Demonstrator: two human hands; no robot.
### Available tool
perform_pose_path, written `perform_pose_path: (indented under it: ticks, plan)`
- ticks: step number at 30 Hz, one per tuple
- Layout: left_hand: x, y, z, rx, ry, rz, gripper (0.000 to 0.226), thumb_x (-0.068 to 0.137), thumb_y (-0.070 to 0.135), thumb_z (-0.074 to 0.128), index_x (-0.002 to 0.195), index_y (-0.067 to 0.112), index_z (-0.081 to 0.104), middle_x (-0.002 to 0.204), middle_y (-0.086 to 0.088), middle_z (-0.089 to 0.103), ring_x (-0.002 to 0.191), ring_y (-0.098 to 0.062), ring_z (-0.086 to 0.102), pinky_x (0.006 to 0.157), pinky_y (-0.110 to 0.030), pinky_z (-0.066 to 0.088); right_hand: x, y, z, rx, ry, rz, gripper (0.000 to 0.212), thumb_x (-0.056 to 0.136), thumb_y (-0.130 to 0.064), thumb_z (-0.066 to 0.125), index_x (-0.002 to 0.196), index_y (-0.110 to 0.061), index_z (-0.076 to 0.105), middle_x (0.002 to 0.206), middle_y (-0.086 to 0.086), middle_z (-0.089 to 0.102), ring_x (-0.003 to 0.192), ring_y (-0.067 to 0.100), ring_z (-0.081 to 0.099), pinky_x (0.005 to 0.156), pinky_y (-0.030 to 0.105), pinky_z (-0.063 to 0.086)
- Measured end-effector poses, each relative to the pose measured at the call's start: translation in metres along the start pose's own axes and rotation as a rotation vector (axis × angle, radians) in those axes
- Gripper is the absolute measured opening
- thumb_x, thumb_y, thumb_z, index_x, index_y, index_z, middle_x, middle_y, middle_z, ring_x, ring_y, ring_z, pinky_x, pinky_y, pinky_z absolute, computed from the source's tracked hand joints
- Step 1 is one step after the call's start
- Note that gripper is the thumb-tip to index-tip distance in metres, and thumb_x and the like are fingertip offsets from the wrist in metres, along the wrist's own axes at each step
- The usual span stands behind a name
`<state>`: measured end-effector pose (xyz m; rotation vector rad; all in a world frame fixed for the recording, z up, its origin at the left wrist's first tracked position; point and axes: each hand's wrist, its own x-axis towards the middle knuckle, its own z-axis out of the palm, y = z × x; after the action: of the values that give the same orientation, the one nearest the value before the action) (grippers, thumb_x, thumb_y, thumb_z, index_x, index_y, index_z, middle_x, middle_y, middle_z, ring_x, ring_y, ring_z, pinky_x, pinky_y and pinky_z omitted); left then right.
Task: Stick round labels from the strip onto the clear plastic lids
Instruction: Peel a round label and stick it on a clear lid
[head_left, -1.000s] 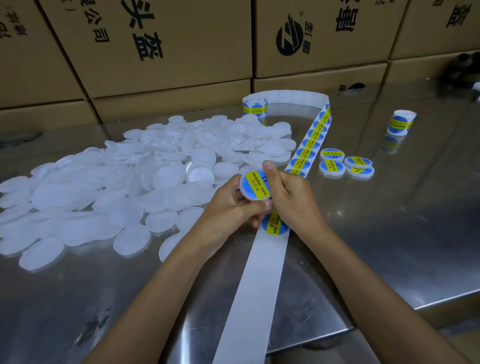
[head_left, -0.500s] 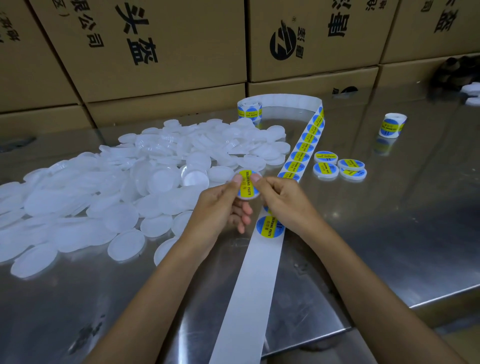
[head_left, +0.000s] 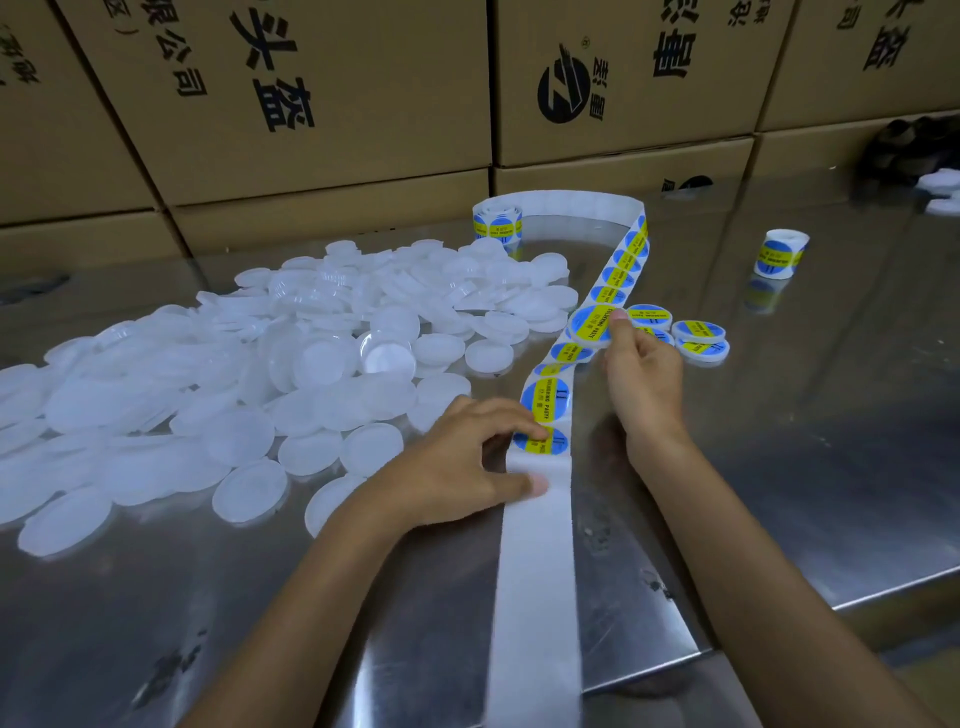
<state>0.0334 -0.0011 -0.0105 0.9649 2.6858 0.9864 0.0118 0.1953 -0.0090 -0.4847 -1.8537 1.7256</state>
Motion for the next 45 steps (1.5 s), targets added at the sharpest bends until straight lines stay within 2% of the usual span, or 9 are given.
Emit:
perform_pose_path:
  ticks: [8,17,21,27,33,37,40,43,45]
  plan:
    - [0.007,0.002,0.012,0.116,0.298,0.082,0.037,0.084,0.041,0.078,0.118,0.03,0.07,0.122,0.02,0.062,0.116,0.001,0.044,0.103,-0.019,0.035,0.008,0.003,-0.003,0.002,0.073,0.046,0.048,0.1,-0.037,0.049,0.059,-0.018,0.034,0.057,-0.003,0.03,0.046,0.007,0.025,0.046,0.022,0.025]
    - [-0.007,0.007,0.001,0.072,0.024,-0.002,0.058,0.074,0.05,0.084,0.126,0.044,0.059,0.134,0.026,0.049,0.13,0.004,0.034,0.115,-0.032,0.028,0.02,0.011,-0.015,-0.08,0.155,0.114,0.053,0.102,-0.04,0.045,0.079,0.004,0.066,0.059,-0.003,0.05,0.06,0.017,0.044,0.068,0.032,0.039]
    - [-0.011,0.01,-0.001,0.082,-0.023,-0.007,0.06,0.072,0.051,0.086,0.126,0.041,0.062,0.136,0.028,0.045,0.131,0.004,0.031,0.116,-0.028,0.026,0.027,0.012,-0.019,-0.056,0.158,0.168,0.057,0.1,-0.044,0.045,0.081,0.007,0.062,0.068,0.011,0.052,0.067,0.025,0.044,0.068,0.037,0.037]
    - [-0.015,0.009,-0.008,-0.036,-0.032,-0.001,0.034,0.076,0.046,0.084,0.109,0.042,0.073,0.118,0.03,0.059,0.12,0.003,0.044,0.098,-0.016,0.038,0.023,0.011,-0.018,-0.057,0.076,0.184,0.034,0.096,-0.029,0.05,0.073,-0.008,0.066,0.06,0.002,0.055,0.05,0.015,0.041,0.048,0.028,0.031]
    - [-0.015,0.01,-0.008,-0.261,-0.029,-0.03,0.014,0.089,0.024,0.076,0.102,0.028,0.079,0.089,0.02,0.074,0.076,0.006,0.061,0.068,-0.006,0.041,0.016,0.013,-0.015,-0.169,0.011,0.105,0.027,0.091,-0.021,0.048,0.086,-0.019,0.074,0.065,-0.004,0.059,0.065,0.015,0.052,0.061,0.028,0.039]
    - [-0.016,0.011,-0.013,-0.375,-0.041,-0.02,0.014,0.095,0.016,0.069,0.104,0.022,0.078,0.095,0.01,0.078,0.09,0.001,0.068,0.075,-0.008,0.045,0.008,0.013,-0.01,-0.296,-0.047,-0.018,0.024,0.09,-0.02,0.05,0.083,-0.014,0.072,0.078,0.003,0.069,0.081,0.023,0.064,0.073,0.036,0.05]
    - [-0.015,0.004,-0.018,-0.397,0.155,-0.08,0.018,0.095,0.015,0.067,0.098,0.029,0.078,0.095,0.014,0.077,0.092,-0.002,0.067,0.081,-0.018,0.049,0.002,0.014,-0.007,-0.375,-0.096,-0.091,0.021,0.089,-0.021,0.052,0.082,-0.016,0.071,0.078,-0.001,0.069,0.081,0.022,0.064,0.074,0.037,0.051]
    - [-0.009,-0.011,-0.021,-0.07,0.527,-0.219,0.018,0.093,0.019,0.068,0.1,0.034,0.075,0.108,0.016,0.071,0.102,-0.001,0.058,0.084,-0.017,0.041,-0.004,0.015,-0.002,-0.42,-0.134,-0.141,0.02,0.089,-0.022,0.053,0.081,-0.017,0.07,0.072,-0.006,0.067,0.074,0.014,0.062,0.065,0.031,0.047]
    - [-0.003,-0.021,-0.022,0.147,0.568,-0.249,0.023,0.092,0.023,0.068,0.115,0.026,0.072,0.123,0.008,0.067,0.121,-0.014,0.051,0.099,-0.024,0.033,-0.009,0.016,0.001,-0.45,-0.166,-0.176,0.019,0.089,-0.022,0.054,0.078,-0.016,0.07,0.067,-0.009,0.066,0.07,0.011,0.061,0.061,0.029,0.045]
